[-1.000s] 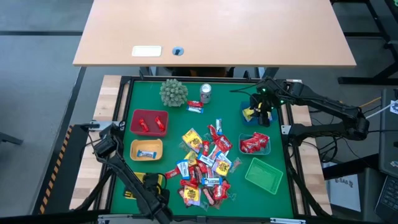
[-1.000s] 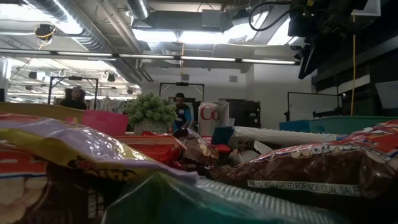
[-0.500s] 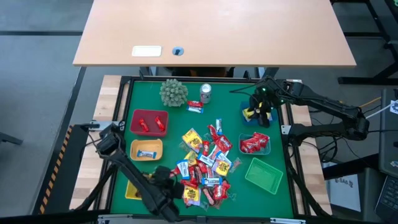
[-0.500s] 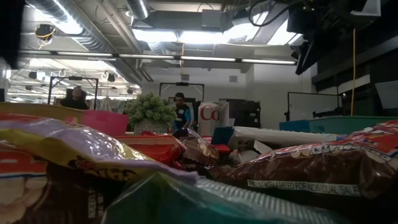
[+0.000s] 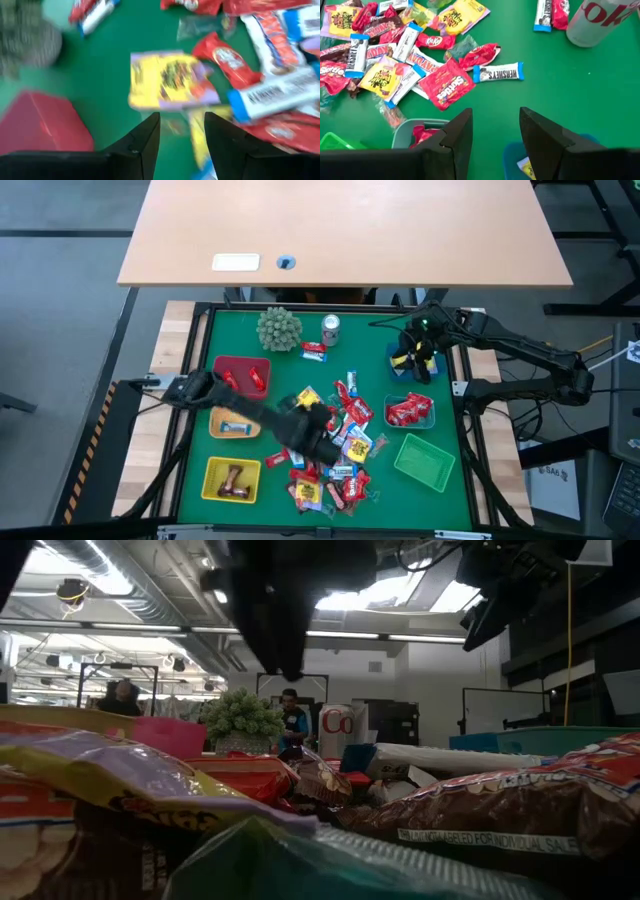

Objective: Sort candy
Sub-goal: Put the white chocolate bar into the orange bin

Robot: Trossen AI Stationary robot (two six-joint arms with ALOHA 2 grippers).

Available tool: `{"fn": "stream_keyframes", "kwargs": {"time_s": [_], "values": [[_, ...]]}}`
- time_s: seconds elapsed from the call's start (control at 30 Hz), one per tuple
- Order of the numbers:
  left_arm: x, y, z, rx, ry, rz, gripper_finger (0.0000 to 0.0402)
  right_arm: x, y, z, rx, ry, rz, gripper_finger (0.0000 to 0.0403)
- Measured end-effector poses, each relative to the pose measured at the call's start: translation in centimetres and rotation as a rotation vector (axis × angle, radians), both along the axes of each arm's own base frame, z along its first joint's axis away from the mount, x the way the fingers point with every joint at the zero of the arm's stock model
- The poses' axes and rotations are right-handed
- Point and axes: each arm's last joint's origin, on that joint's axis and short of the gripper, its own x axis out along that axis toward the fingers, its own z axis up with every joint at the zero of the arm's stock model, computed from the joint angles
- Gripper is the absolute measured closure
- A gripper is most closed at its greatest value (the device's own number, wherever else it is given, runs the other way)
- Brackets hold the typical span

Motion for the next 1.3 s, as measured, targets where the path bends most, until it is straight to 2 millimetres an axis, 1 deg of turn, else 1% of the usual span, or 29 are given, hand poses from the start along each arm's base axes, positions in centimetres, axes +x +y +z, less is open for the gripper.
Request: {"fn": "stream_keyframes", "kwargs": {"time_s": [0.1,0.3,0.4,0.5,0.6,0.77,0.9,0.97,1.03,1.13,1.3], "values": [[0.6,2.5,0.6,0.012,0.070,-0.076,0.0260,0.0,0.0,0.0,0.000,0.000,0.001,0.0242],[0.6,7.3,3.5,0.060,0.152,-0.218,0.0260,-0.1,0.0,0.0,0.004,0.006,0.003,0.0242],[0.3,9.8,5.1,0.075,0.190,-0.283,0.0260,-0.2,0.1,-0.1,0.012,0.027,0.000,0.0242],[-0.4,11.6,6.9,0.075,0.165,-0.269,0.0260,-0.3,0.1,-0.2,0.017,0.034,-0.003,0.0242],[-1.3,12.1,8.6,0.073,0.113,-0.252,0.0260,-0.3,0.2,-0.2,0.021,0.034,-0.001,0.0242],[-3.0,11.8,11.2,0.095,0.034,-0.248,0.0260,-0.2,0.1,-0.2,0.020,0.029,0.002,0.0242],[-4.9,12.1,12.2,0.090,0.013,-0.241,0.0260,-0.1,0.1,0.0,0.007,0.005,0.006,0.0242],[-6.2,12.3,12.5,0.084,-0.012,-0.212,0.0260,0.1,0.0,0.1,0.000,-0.011,0.005,0.0242],[-7.6,12.4,12.3,0.078,-0.045,-0.190,0.0260,0.1,0.0,0.1,-0.003,-0.017,0.005,0.0242],[-9.4,12.4,11.1,0.057,-0.145,-0.183,0.0260,0.1,0.0,0.1,-0.002,-0.017,0.004,0.0242],[-12.0,12.2,8.1,0.008,-0.325,-0.290,0.0260,0.1,0.0,0.1,0.027,-0.015,-0.034,0.0242]]}}
